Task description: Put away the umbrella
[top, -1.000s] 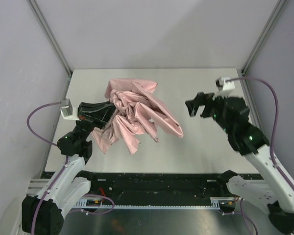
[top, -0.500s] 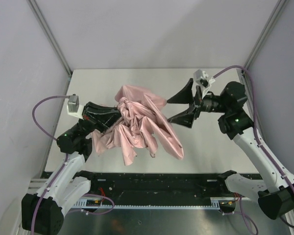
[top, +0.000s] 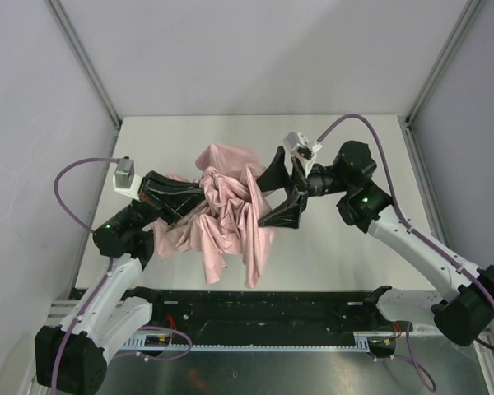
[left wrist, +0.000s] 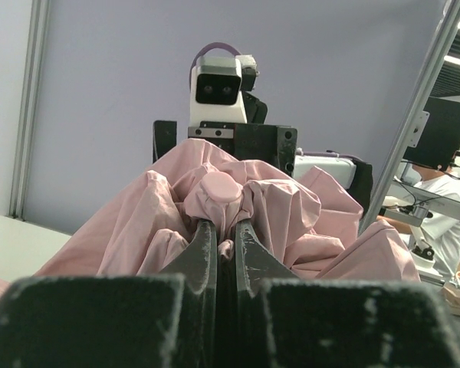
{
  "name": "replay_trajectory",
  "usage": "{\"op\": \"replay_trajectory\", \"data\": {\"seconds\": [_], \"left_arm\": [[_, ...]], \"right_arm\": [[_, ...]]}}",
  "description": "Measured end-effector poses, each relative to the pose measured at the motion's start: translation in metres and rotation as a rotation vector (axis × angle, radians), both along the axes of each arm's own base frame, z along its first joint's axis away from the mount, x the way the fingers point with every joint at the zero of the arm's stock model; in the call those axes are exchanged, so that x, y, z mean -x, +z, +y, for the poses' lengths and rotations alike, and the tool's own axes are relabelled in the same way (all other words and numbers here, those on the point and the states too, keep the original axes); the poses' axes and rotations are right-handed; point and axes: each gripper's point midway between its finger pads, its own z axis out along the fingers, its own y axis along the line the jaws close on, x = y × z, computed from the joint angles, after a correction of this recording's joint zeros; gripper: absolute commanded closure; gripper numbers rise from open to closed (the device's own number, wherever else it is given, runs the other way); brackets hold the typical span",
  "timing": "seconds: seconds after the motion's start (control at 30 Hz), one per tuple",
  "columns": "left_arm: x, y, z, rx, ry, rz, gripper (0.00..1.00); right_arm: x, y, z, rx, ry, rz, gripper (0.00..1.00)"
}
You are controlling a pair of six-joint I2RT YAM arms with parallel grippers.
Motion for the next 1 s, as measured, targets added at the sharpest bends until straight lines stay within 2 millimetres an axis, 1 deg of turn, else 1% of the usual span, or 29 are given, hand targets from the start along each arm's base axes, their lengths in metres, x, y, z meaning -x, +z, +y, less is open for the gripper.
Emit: {"op": "replay_trajectory", "data": {"seconds": [0.13,0.2,0.33,0.53,0.73,1.0], "left_arm": [[0.001,0.002,-0.001,0.002,-0.004,-0.009,1.00],[0.000,0.001,-0.001,0.001,-0.005,-0.005,1.00],[-0.001,0.001,-0.002,0.002,-0.008,-0.004,1.00],[-0.001,0.002,-0.003,0.007,-0.005,-0.009,1.00],[-0.003,0.003,-0.002,0.017,0.015,-0.024,1.00],[-0.003,0.006,-0.006,0.036,0.020,-0.039,1.00]], "right_arm": [[0.008,-0.004,0.016,0.002,0.014,0.008,0.01],[0.014,-0.002,0.025,-0.009,0.006,0.005,0.01],[0.019,0.001,0.039,-0.024,-0.034,0.015,0.01],[0.016,-0.002,0.067,-0.036,-0.114,0.049,0.01],[0.005,-0.006,0.092,-0.059,-0.172,0.084,0.01],[-0.001,-0.006,0.112,-0.070,-0.174,0.110,0.01]]}}
